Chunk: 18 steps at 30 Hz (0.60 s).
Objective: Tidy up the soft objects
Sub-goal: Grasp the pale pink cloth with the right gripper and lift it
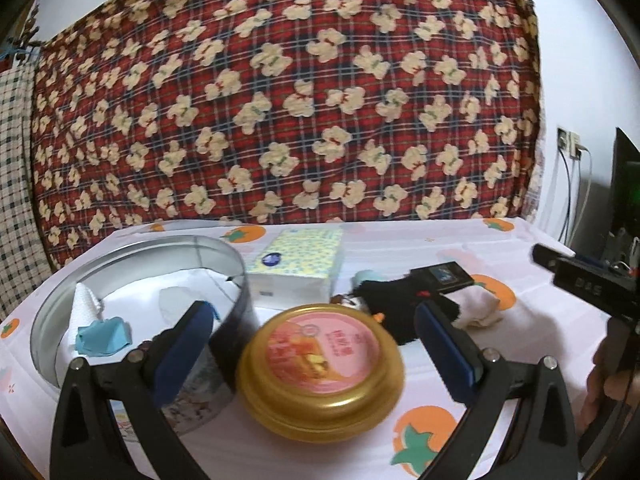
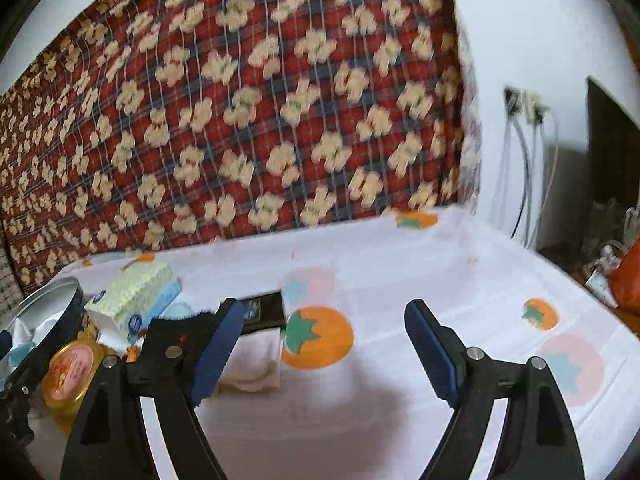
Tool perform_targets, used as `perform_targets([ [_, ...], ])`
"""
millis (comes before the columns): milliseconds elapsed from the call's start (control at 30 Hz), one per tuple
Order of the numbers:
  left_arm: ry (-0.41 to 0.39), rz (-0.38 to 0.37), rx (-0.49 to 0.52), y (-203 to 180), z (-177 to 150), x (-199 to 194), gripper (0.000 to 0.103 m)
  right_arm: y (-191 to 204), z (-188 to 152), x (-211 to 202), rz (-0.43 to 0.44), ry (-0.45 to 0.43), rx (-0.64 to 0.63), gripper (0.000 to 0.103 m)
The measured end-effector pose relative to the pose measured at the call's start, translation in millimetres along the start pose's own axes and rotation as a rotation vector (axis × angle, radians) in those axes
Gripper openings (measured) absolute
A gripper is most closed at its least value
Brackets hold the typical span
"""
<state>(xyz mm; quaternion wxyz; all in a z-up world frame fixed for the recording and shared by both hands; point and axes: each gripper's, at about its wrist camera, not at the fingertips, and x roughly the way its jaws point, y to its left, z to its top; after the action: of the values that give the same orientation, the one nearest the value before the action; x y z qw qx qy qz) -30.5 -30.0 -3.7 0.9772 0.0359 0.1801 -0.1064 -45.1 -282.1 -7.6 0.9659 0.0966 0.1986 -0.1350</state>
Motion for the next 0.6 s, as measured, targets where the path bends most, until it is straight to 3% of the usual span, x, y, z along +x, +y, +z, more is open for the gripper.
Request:
perform_targets([
  [67,0.004,-0.013,0.007,-4.6,0.1,-0.2,0.102,-1.6,-1.1,11.1,0.028,0.065,0.007,0.082],
  [167,0.008,-0.019,0.02,-10.4,0.1,-0.6,0.102,0.5,-4.0,31.0,0.067,0.169,0.009,0.071],
  [367,0.008,-0.018,0.028,-13.7,-0.4,-1.3,0.102,17.4,-9.2,67.9,0.131,0.32,-0.01,0.071],
  [533,0.016,-0.012,0.021,-13.7,-0.2,-1.4,0.102,33.2,-11.3,92.5,0.121,0.402,-0.052,0.069],
  [600,0.024,-0.01,0.025,-14.0,-0.1,0.0,0.102,38.7,-14.2,100.7,0.13,0.448,-0.076,0.056],
])
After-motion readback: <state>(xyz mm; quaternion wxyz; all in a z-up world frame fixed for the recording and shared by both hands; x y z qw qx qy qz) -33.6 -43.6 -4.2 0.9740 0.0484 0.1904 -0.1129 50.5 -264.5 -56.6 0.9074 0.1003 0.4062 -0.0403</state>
